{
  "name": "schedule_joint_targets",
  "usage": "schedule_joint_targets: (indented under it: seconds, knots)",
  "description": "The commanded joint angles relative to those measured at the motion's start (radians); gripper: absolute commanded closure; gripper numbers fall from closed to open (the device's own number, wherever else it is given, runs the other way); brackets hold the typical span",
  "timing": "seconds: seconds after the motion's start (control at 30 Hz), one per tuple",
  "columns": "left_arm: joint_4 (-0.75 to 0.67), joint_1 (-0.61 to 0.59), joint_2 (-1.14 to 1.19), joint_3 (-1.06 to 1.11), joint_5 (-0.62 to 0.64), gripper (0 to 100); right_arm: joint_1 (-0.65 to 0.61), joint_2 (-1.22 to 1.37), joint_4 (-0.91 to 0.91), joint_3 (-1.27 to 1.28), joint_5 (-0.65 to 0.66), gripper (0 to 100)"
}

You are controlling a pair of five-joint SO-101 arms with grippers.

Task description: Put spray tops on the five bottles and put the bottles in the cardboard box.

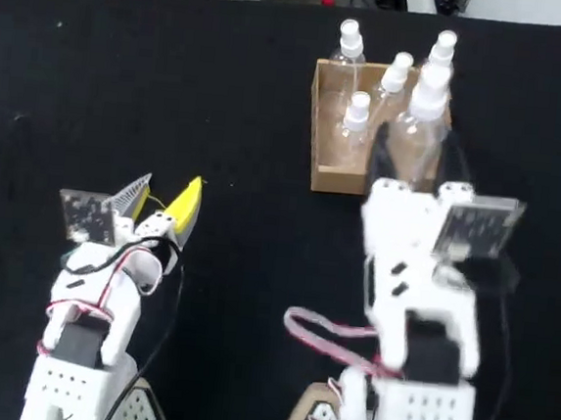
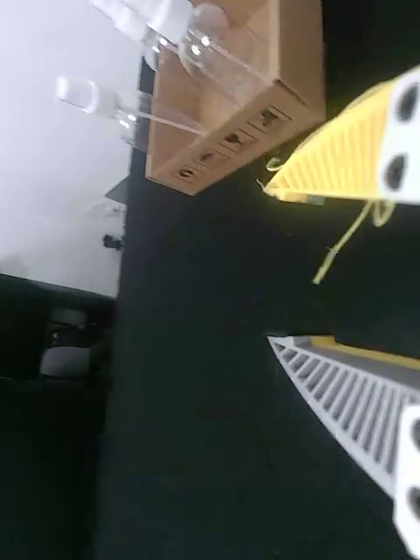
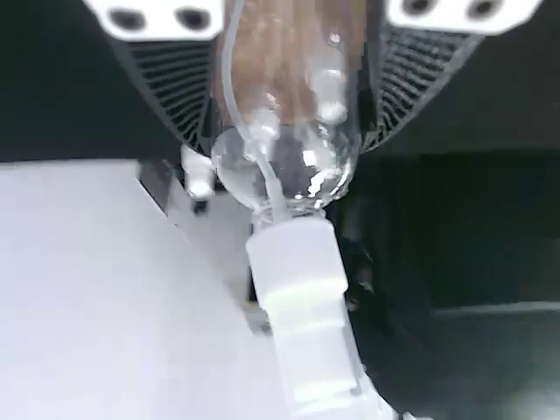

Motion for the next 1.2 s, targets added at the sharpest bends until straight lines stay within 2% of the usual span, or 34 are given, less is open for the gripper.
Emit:
schedule_joint_targets:
  seconds: [0.0,0.1,0.17,0.4,0.63,0.77,1.03,1.17]
  knots:
    - [-0.023,-0.005,-0.003,0.031,0.005,76,0.124,0.137,-0.006,-0.117,-0.008,91.4]
    - [0.005,-0.005,-0.012,0.03,0.005,76,0.163,0.236,-0.034,-0.147,-0.008,91.4]
    - [0.028,-0.005,-0.017,0.03,0.005,76,0.163,0.298,-0.118,-0.125,-0.008,91.4]
    - [0.078,-0.005,-0.017,0.03,0.005,76,0.152,0.495,-0.643,0.022,-0.002,91.4]
    - [0.083,-0.005,-0.017,0.03,0.005,76,0.144,0.773,-0.677,-0.097,-0.003,98.8]
    - [0.083,-0.005,-0.017,0.03,-0.002,76,0.153,0.901,-0.677,-0.173,-0.002,95.9]
    - [0.083,-0.005,-0.017,0.03,-0.003,76,0.152,0.937,-0.684,-0.177,-0.005,93.5]
    - [0.083,-0.005,-0.014,0.03,-0.003,76,0.169,0.937,-0.852,-0.125,-0.002,93.5]
